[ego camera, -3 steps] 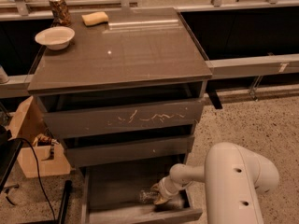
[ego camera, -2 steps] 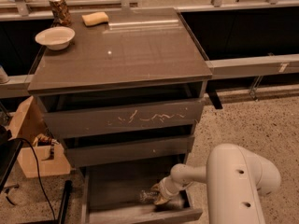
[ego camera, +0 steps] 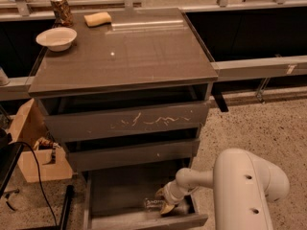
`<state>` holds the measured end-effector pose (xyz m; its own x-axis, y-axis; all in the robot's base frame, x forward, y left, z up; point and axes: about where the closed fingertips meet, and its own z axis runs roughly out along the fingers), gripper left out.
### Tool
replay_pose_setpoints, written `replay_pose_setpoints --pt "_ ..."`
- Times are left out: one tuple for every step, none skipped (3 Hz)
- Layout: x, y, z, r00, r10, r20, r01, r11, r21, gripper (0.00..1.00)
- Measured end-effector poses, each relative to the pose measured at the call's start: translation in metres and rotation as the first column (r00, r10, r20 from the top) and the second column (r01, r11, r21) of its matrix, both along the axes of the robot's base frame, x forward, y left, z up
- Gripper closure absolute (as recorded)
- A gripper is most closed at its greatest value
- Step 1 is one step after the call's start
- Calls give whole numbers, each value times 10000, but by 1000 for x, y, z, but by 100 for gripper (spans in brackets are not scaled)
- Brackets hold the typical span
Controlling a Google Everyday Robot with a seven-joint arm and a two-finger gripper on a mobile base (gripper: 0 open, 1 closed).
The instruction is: Place water bottle into bottom drawer
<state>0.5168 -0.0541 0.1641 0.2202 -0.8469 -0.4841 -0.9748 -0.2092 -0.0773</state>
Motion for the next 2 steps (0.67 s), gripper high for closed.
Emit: replay_pose_setpoints --pt "0 0 0 10000 3 -11 -3 10000 6 0" --pt "0 0 0 10000 3 -11 -3 10000 6 0"
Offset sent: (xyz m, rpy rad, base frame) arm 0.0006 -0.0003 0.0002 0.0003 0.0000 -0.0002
